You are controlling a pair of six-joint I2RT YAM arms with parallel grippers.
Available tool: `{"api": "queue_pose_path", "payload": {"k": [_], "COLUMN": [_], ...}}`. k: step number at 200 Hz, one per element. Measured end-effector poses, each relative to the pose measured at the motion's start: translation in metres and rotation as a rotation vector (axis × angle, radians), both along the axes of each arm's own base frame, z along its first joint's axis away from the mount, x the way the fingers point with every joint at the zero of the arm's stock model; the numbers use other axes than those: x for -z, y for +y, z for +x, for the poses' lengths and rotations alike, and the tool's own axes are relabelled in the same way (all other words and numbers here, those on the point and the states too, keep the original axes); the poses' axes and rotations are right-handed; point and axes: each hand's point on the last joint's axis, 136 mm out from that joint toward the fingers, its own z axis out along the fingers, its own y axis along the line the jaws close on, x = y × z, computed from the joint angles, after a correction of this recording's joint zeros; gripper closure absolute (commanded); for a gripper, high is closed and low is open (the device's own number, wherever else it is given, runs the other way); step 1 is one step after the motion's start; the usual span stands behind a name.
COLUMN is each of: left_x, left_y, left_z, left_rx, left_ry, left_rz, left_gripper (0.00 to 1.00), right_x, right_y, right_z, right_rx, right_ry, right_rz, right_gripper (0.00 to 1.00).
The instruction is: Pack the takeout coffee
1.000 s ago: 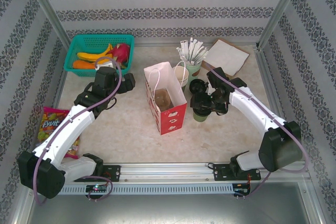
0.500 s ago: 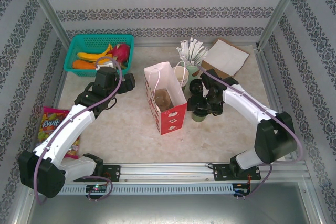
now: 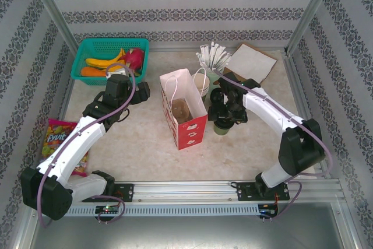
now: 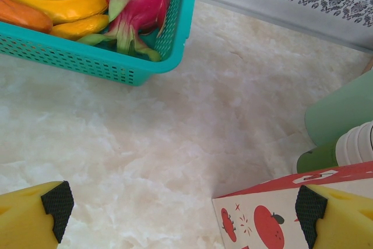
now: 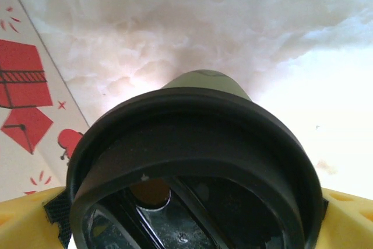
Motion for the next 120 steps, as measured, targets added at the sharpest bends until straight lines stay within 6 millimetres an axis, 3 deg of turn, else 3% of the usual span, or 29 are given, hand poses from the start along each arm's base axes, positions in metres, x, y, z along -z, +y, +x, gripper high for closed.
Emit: {"api": "queue_pose_path", "payload": {"k": [120], "left_x": [0.0], "left_y": [0.0035], "left_z": [-0.0007], "left_rx": [-0.015], "left_ry": [0.0], "left_rz": [0.012], "left_gripper": [0.0], "right_x": [0.0026], "right_y": [-0.0036], "right_z": [-0.0041], "right_rx": [-0.029], "right_ry": [0.056], "right_rz": [-0.099], "right_gripper": [0.02]}}
